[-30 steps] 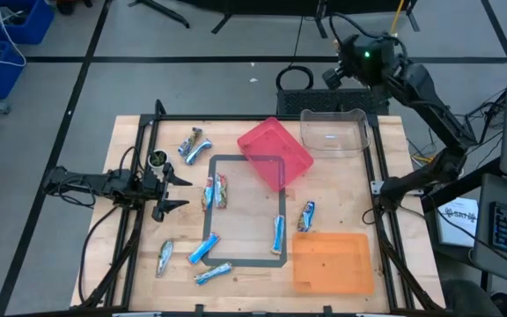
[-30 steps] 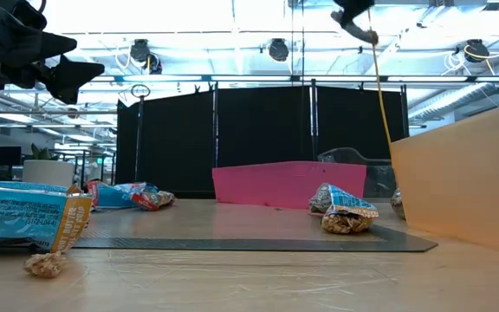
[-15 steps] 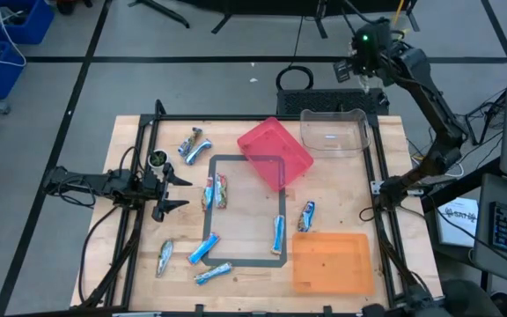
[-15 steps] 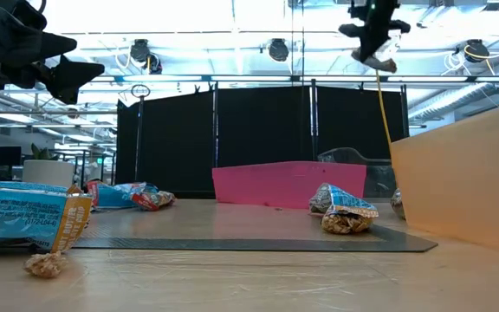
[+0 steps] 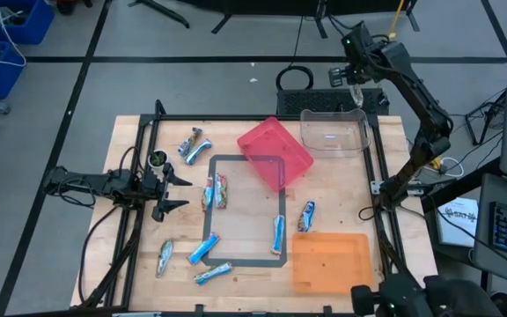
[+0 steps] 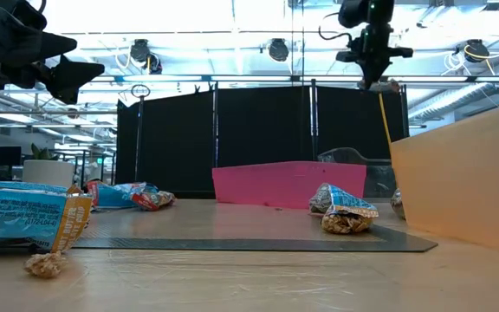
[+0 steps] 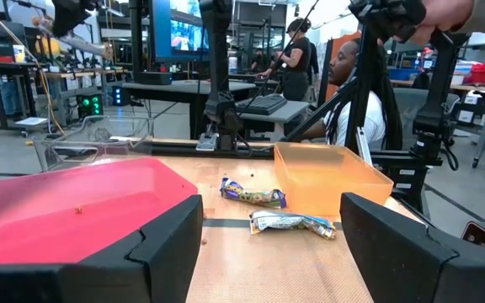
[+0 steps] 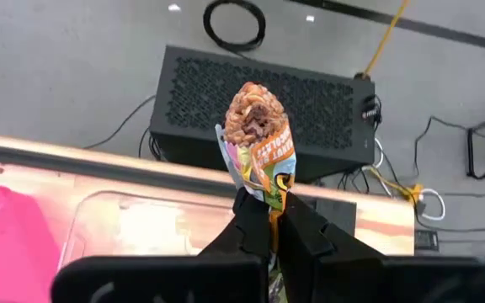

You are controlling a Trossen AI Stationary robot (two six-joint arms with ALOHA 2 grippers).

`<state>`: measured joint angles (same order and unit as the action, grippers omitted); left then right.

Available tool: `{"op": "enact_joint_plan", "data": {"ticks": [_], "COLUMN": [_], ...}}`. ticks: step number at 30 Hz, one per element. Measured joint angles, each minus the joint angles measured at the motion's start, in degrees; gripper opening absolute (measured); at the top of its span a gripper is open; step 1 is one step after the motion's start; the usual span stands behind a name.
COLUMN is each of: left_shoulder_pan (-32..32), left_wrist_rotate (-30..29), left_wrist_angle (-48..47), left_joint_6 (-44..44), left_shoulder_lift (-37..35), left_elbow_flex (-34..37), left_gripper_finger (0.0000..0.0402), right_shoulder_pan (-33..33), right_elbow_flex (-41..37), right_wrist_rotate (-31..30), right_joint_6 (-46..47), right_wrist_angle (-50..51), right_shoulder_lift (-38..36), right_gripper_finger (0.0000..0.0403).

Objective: Pick and place Granola Bars by type
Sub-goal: Put the yellow granola bar into the transparent bin

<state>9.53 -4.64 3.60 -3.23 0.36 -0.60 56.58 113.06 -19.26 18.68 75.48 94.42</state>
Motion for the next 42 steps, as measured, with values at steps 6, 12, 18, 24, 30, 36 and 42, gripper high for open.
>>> {"op": "enact_joint_plan", "data": {"ticks": [6,12,18,24,30,36,42], "left_shoulder_pan": [0.01,0.01,0.00,0.00,-0.01,0.01,0.01], "left_wrist_rotate": [0.01,0.02,0.01,0.02,0.02,0.02,0.01], "left_wrist_angle": [0.00,0.00,0.00,0.01,0.01,0.00,0.00], "left_joint_6": [-0.01,-0.01,-0.01,-0.01,0.00,0.01,-0.01], "left_shoulder_lift": [-0.01,-0.02,-0.02,-0.01,-0.01,-0.02,0.00], "left_elbow_flex": [0.00,0.00,0.00,0.00,0.00,0.00,0.00], "left_gripper_finger": [0.0287,0.0280,0.0281,0.0287,0.0280,0.0282,0.0286], "right_shoulder_pan": [-0.01,-0.02,0.07,0.85,1.27,1.20,1.20], "right_elbow_flex": [-2.98,-12.33,-24.39,-31.74,-37.05,-41.80,-46.59], "right_wrist_rotate": [-1.76,-1.45,-0.06,0.30,2.38,3.01,3.00], "right_joint_6": [2.04,4.46,6.22,6.12,6.69,6.76,6.10], "right_wrist_angle": [-0.45,-4.47,-12.28,-15.94,-20.85,-24.43,-29.45], "right_shoulder_lift": [-0.41,-3.50,-8.32,-9.64,-9.67,-9.69,-9.69], "right_gripper_finger": [0.0000,0.0000,0.0000,0.0000,0.0000,0.0000,0.0000]}}
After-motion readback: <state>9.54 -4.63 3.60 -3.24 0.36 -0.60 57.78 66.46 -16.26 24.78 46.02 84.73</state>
